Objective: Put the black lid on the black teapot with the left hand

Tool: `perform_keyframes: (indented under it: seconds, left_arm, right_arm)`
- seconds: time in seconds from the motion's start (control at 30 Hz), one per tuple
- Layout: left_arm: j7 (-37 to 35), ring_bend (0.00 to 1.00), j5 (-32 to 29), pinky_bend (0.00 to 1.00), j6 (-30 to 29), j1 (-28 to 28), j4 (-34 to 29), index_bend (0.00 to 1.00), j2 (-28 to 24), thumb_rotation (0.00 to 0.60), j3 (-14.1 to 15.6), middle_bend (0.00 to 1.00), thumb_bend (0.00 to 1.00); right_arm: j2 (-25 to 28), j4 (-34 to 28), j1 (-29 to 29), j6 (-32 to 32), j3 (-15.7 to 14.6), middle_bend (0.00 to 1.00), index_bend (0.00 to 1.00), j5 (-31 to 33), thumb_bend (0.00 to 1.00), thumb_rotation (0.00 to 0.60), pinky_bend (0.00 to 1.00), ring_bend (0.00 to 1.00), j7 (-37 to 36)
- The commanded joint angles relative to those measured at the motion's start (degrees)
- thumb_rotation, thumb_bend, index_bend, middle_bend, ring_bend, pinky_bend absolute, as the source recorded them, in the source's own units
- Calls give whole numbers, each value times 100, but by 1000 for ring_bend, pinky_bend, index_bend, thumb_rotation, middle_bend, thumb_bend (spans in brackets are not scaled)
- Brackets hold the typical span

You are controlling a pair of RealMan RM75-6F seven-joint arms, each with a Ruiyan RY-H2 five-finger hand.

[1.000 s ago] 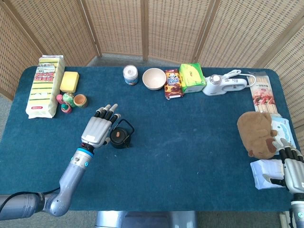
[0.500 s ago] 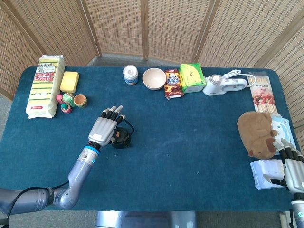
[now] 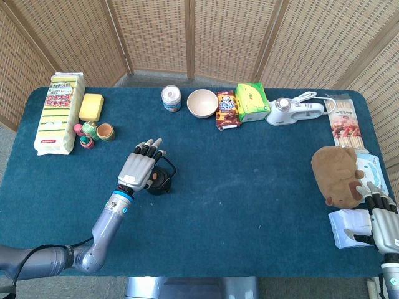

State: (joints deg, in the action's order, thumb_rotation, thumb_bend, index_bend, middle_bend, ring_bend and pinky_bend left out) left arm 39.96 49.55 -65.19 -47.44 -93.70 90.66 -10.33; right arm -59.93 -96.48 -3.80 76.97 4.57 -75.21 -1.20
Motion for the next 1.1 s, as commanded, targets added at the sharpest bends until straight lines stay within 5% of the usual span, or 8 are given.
perform_keyframes:
  seconds: [0.03,0.37,0.67,0.8,0.93,1.1]
  left_arm:
    - [37,0,-44,105,7,-7,11,181,27,600,14,0,195]
    - [-133,0,156,105,-90,42,-261,181,-153,600,-57,0,195]
    - [-213,0,699,105,-604,388,-1292,119,-1091,600,-31,0,158]
    - [-290,0,973,104,-841,716,-1646,7,-1725,600,181,0,124]
    - [-768,0,1596,105,-1094,1140,-1728,0,-2359,600,471,0,113]
    - [-2132,0,2519,105,-1732,2074,-1385,0,-3046,600,1066,0,111]
  right_arm:
    - [7,1,2,4,7,3,99,6,22,600,0,13,-18]
    - [39,-11,9,6,22,3,99,33,21,600,0,13,-61]
    - [41,-12,11,10,18,3,99,31,20,600,0,13,-43]
    - [53,-16,21,45,23,3,100,15,21,600,0,13,-49]
    - [57,-22,29,112,40,3,99,-16,20,600,0,13,-23]
    - [17,22,52,292,49,7,102,-141,20,600,0,13,116]
